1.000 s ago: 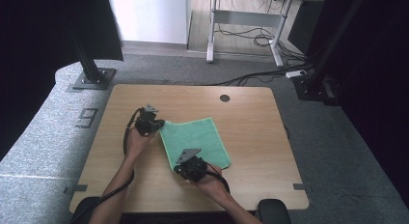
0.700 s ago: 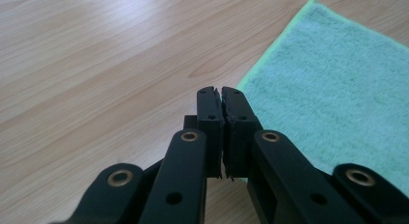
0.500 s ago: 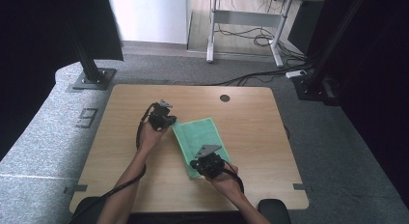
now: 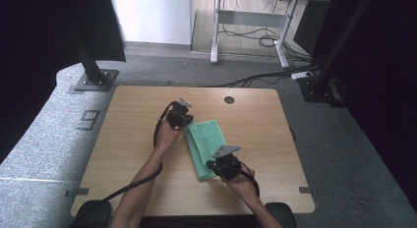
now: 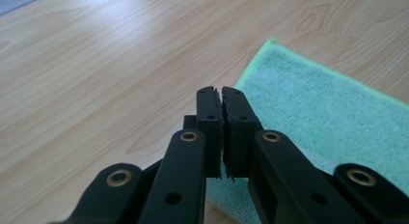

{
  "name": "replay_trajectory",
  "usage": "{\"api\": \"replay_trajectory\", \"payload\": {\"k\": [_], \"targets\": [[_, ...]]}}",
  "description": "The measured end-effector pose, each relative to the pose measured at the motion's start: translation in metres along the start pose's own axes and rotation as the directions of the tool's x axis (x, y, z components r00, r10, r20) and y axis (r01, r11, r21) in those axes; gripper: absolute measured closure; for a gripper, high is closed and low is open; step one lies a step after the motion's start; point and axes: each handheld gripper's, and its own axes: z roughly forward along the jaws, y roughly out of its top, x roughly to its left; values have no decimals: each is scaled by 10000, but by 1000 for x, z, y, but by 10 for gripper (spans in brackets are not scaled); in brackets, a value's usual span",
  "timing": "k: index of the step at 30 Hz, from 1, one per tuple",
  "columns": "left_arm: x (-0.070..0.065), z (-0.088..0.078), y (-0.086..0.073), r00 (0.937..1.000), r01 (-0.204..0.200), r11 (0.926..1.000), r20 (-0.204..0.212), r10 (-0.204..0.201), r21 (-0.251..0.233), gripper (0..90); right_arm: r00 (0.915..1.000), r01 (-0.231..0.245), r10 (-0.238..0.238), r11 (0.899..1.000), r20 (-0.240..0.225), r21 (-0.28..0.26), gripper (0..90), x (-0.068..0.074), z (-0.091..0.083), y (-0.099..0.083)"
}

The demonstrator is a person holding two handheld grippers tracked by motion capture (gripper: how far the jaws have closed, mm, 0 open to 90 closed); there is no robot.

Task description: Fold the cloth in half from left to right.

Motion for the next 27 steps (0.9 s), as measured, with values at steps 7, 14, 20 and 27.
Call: {"api": "replay_trajectory", "payload": {"k": [7,14,20,27], "targets": [[-11,12,12,9997,-242,9997,76,242,9,865,9989,-353,353,9994,308,-11,866,-14,-11,-10],[-20,23,22,9987,-494,9987,81,493,87,865,9975,-542,541,9985,454,17,865,-24,-16,-17],[-27,34,27,9977,-663,9976,125,660,186,863,9958,-715,707,9974,589,114,865,-29,-17,-24],[-32,48,29,9961,-876,9946,-13,878,549,862,9925,-1004,978,9945,733,315,864,-37,-12,-32]]}}
